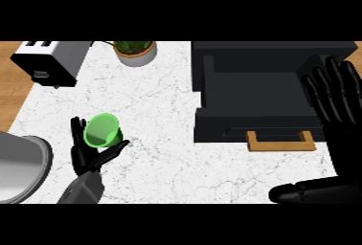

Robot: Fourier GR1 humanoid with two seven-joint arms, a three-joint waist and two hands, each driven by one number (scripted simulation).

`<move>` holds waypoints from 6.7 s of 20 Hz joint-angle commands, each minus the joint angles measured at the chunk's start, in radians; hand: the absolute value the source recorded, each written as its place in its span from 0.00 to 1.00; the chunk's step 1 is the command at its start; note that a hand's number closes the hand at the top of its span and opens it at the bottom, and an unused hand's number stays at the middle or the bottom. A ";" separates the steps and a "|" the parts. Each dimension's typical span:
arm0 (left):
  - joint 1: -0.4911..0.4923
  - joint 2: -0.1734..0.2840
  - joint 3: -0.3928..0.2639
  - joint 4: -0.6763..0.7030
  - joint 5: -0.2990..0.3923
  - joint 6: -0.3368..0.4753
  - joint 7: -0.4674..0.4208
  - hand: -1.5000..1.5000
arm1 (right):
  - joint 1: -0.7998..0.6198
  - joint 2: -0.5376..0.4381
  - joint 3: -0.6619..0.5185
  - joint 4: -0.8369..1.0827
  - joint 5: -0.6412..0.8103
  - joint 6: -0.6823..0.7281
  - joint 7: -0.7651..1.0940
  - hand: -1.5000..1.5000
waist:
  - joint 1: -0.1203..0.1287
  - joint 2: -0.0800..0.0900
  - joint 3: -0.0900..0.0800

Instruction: Pick up the cup, place it into the drawer and close the drawer

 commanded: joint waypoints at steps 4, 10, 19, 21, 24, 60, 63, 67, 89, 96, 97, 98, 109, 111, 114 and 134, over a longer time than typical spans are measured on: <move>-0.061 0.008 0.015 0.084 0.018 -0.118 -0.084 1.00 | 0.042 0.009 -0.001 0.037 0.004 0.027 -0.083 0.00 | -0.003 0.001 0.000; -0.066 0.008 0.008 0.063 0.006 -0.114 -0.148 1.00 | 0.067 -0.027 -0.055 0.003 -0.055 0.053 -0.045 0.00 | -0.004 0.000 0.000; -0.011 0.058 -0.132 0.059 -0.124 -0.335 -0.133 1.00 | 0.045 -0.030 -0.051 0.001 -0.045 0.043 -0.029 0.00 | 0.003 -0.002 0.000; 0.012 0.068 -0.125 0.029 -0.118 -0.327 -0.154 1.00 | 0.044 -0.050 -0.076 -0.011 -0.075 0.063 -0.024 0.00 | 0.004 -0.002 0.001; 0.028 0.080 -0.142 -0.042 -0.121 -0.342 -0.139 1.00 | 0.040 -0.012 -0.009 -0.009 -0.002 0.030 -0.029 0.00 | 0.009 -0.004 0.001; -0.344 -0.079 -0.374 -0.914 -0.216 0.146 0.795 1.00 | 0.070 -0.028 -0.080 0.045 -0.054 0.079 -0.114 0.00 | 0.002 -0.002 0.001; -0.482 -0.063 -0.326 -0.775 -0.190 0.118 0.796 1.00 | 0.049 -0.020 -0.047 0.039 -0.003 0.043 -0.067 0.00 | -0.003 -0.001 0.001; -0.558 -0.080 -0.345 -0.651 -0.197 0.137 0.777 1.00 | 0.109 -0.058 -0.119 0.039 -0.082 0.109 -0.116 0.00 | -0.011 0.000 0.001; -0.887 -0.080 -0.619 -0.100 0.082 0.355 0.654 1.00 | 0.061 0.020 0.004 0.081 0.055 0.045 -0.144 0.00 | -0.049 0.008 0.002; -0.931 -0.080 -0.716 0.026 0.129 0.324 0.608 1.00 | 0.071 0.007 0.000 0.079 0.005 0.091 -0.154 0.00 | -0.085 0.017 0.002; -0.910 -0.080 -0.727 0.017 0.149 0.333 0.585 1.00 | 0.080 0.012 -0.012 0.115 -0.011 0.100 -0.175 0.00 | -0.074 0.016 0.002; -0.879 -0.080 -0.776 0.004 0.163 0.345 0.570 1.00 | 0.024 -0.006 -0.022 0.084 -0.014 0.077 -0.113 0.00 | -0.091 0.018 0.002; -0.929 -0.080 -0.899 0.065 0.183 0.417 0.625 0.00 | -0.004 -0.020 -0.034 0.096 -0.050 0.107 -0.131 0.00 | -0.112 0.027 0.003; -0.933 -0.080 -0.912 0.018 0.222 0.429 0.647 0.00 | -0.051 0.005 -0.015 0.121 -0.047 0.078 -0.105 0.00 | -0.108 0.025 0.002; -0.928 -0.080 -0.884 -0.005 0.270 0.384 0.590 0.00 | -0.074 -0.013 -0.047 0.128 -0.070 0.076 -0.090 0.00 | -0.094 0.023 0.002; -0.699 0.081 -0.727 -0.377 0.386 0.378 0.563 0.00 | 0.118 -0.181 -0.081 0.020 -0.070 0.306 -0.126 1.00 | 0.031 -0.014 0.001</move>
